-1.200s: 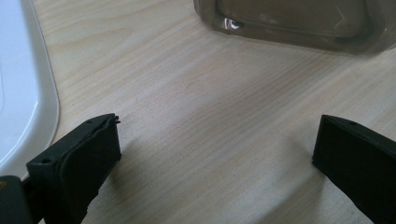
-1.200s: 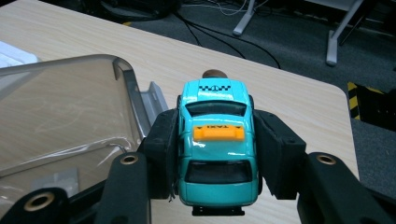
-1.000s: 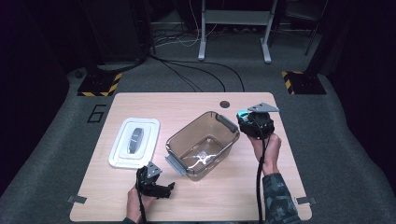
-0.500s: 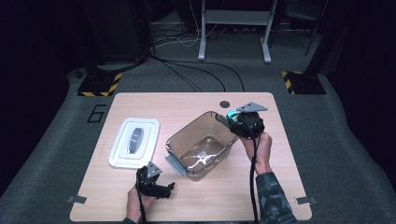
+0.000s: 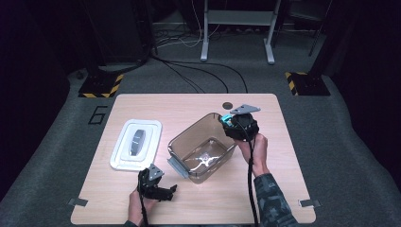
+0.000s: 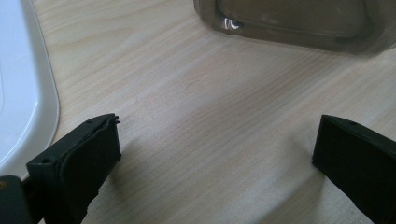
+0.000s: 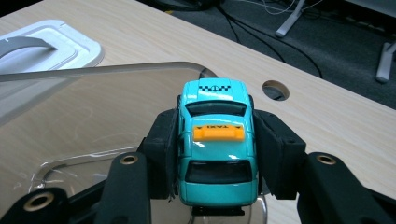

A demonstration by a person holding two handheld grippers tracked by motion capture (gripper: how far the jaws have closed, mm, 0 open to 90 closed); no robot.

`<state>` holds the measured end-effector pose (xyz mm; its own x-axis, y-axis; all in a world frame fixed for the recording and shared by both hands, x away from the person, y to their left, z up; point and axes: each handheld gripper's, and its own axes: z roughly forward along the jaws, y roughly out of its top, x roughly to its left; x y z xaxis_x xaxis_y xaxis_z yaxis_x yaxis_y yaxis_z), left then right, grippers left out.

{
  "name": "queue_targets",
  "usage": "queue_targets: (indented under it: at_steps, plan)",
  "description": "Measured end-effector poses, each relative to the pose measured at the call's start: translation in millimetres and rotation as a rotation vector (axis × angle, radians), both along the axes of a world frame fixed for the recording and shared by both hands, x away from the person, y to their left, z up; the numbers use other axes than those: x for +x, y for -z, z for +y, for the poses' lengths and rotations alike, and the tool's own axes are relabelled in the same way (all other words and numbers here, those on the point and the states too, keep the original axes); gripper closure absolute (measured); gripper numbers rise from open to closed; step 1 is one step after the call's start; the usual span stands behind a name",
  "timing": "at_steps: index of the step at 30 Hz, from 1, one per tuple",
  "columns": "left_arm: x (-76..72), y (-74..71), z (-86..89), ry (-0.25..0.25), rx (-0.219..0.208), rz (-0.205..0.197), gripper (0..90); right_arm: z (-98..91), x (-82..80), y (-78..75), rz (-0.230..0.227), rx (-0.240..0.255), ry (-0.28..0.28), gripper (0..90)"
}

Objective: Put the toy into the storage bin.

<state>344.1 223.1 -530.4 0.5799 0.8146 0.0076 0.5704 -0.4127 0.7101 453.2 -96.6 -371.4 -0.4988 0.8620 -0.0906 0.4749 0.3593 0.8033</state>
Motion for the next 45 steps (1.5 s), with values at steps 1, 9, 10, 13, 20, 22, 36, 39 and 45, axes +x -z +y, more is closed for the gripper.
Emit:
queue_targets:
  at_steps: [1, 9, 10, 13, 20, 22, 36, 39, 45]
  plan:
    - [0.0, 0.0, 0.0, 0.000, 0.000, 0.000, 0.5, 1.3, 0.5, 0.6, 0.005, -0.001, -0.003, 52.6]
    - [0.0, 0.0, 0.0, 0.000, 0.000, 0.000, 0.5, 10.4, 5.2, 5.8, 0.053, -0.019, -0.034, 52.6]
    - [0.0, 0.0, 0.0, 0.000, 0.000, 0.000, 0.5, 11.0, 6.3, 6.7, 0.054, -0.025, -0.043, 52.6]
    - [0.0, 0.0, 0.1, 0.000, 0.001, 0.000, 0.5, 13.6, 8.0, 8.7, 0.073, -0.033, -0.052, 52.6]
    - [0.0, 0.0, 0.0, 0.000, 0.000, 0.000, 0.5, 17.0, 12.0, 12.6, 0.106, -0.045, -0.071, 52.6]
    - [0.0, 0.0, 0.0, 0.000, 0.000, 0.000, 0.5, 17.8, 12.5, 13.6, 0.117, -0.045, -0.071, 52.6]
    - [0.0, 0.0, 0.0, 0.000, 0.000, 0.000, 0.5, 21.5, 20.2, 23.5, 0.169, -0.058, -0.095, 52.5]
    - [0.0, 0.0, 0.0, 0.000, 0.000, 0.000, 0.5, 23.0, 21.1, 26.2, 0.182, -0.059, -0.097, 52.6]
    - [0.0, 0.0, 0.0, 0.000, 0.001, 0.000, 0.5, 26.0, 25.5, 29.8, 0.203, -0.078, -0.113, 52.5]
